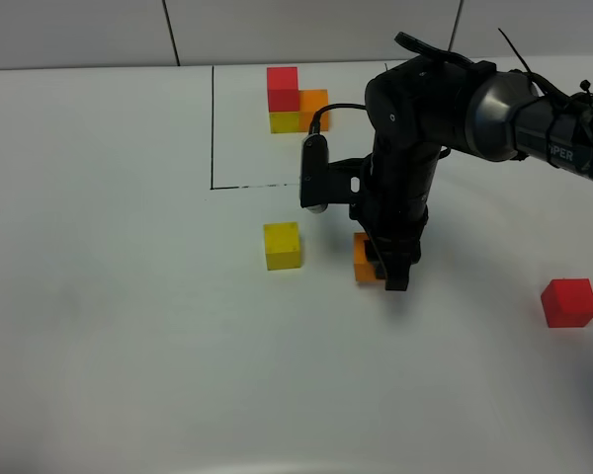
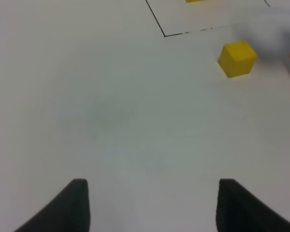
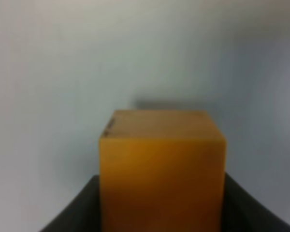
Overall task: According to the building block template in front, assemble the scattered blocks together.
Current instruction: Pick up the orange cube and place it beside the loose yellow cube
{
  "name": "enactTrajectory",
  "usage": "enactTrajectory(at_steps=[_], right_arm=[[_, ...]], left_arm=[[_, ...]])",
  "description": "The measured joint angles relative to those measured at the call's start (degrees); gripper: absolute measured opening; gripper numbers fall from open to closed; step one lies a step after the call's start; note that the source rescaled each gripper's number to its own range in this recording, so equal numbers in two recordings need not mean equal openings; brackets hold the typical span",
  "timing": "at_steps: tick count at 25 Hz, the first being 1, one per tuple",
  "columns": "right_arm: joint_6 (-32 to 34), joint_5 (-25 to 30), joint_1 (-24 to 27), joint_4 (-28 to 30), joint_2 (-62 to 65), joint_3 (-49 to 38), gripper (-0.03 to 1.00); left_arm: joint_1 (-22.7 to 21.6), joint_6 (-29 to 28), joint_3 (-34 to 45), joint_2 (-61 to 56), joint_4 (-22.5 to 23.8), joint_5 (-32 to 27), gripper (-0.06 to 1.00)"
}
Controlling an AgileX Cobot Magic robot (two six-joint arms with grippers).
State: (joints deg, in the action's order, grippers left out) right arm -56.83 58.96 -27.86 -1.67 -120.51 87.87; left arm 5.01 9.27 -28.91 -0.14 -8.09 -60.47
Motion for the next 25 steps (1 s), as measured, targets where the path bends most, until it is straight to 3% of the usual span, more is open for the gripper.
enactTrajectory(at_steps=[9, 18, 25], right_arm=[[-3.9, -3.8, 0.0, -3.3, -0.1, 0.1, 0.02], [-4.0, 2.8, -0.5, -4.9, -6.9, 10.7, 0.02], [-4.0, 1.3, -1.0, -4.3, -9.3, 12.2, 0.02]], left_arm=[[0.0, 0.0, 0.0, 0.0, 0.0, 0.0, 0.39], [0.0, 0.0, 0.0, 0.0, 0.0, 0.0, 0.39], [0.0, 0.0, 0.0, 0.0, 0.0, 0.0, 0.39]])
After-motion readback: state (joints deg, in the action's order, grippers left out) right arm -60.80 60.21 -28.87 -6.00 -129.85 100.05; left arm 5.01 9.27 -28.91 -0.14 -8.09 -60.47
